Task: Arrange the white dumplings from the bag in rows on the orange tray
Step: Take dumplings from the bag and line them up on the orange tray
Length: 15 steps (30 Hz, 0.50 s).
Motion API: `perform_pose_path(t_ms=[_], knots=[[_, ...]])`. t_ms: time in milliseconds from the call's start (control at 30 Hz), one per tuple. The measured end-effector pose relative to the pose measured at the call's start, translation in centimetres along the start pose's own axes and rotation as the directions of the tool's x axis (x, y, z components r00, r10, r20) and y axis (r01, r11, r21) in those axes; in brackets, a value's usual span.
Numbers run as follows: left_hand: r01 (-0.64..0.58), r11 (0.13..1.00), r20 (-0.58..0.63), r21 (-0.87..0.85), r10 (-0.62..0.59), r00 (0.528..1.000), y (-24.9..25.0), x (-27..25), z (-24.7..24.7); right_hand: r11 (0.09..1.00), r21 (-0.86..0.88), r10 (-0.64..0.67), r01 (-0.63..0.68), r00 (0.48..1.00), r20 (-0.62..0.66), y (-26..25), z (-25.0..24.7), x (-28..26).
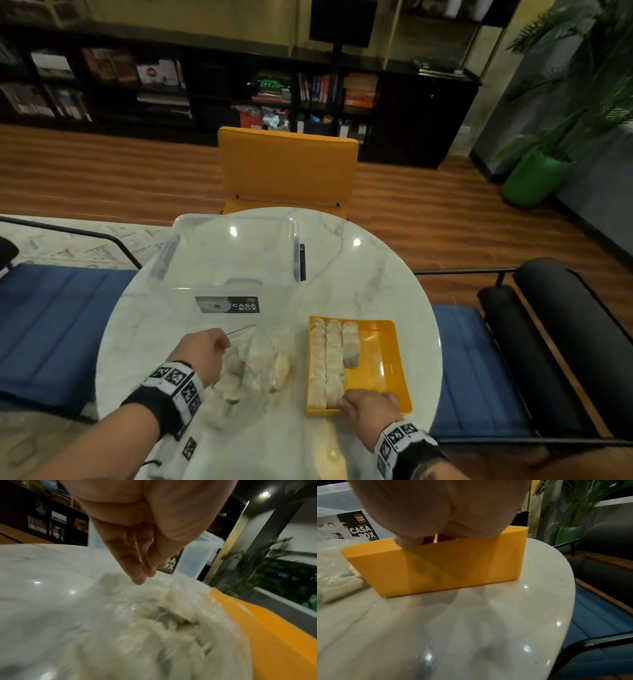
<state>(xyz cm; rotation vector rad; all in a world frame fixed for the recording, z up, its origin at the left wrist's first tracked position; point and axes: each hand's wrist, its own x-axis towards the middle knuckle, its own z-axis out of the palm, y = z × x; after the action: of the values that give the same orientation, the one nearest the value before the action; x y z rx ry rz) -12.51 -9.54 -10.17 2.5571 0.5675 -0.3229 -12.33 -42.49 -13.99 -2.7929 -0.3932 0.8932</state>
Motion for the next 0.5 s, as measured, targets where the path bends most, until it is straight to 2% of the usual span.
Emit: perform_pose_path(t_ms=[100,267,433,500], knots=[[-0.057,0.989,0.103,0.135,0.043,0.994,-1.8,-0.8,1.0,1.000,0.023,0.011,-0.011,1.000,0.014,-0.1,-0.1,0.1],[-0.154,0.963,0.181,0.223,0.115,0.977,-1.2,-1.6,5.3,1.000,0.013,0.026,-0.026,1.000,-0.008,0.0,0.1,0.2],[-0.183,0.854,0.231,0.486,0.077,0.970,-1.1,-2.0,7.8,0.998,0.047,0.028,-0.029,1.000,0.012,-0.2,-0.2,0.0],[-0.197,0.834,0.232,0.515,0.086,0.969,-1.1,-1.8,8.1,0.998,0.050,0.034,-0.035,0.999,0.029,-0.2,-0.3,0.0]])
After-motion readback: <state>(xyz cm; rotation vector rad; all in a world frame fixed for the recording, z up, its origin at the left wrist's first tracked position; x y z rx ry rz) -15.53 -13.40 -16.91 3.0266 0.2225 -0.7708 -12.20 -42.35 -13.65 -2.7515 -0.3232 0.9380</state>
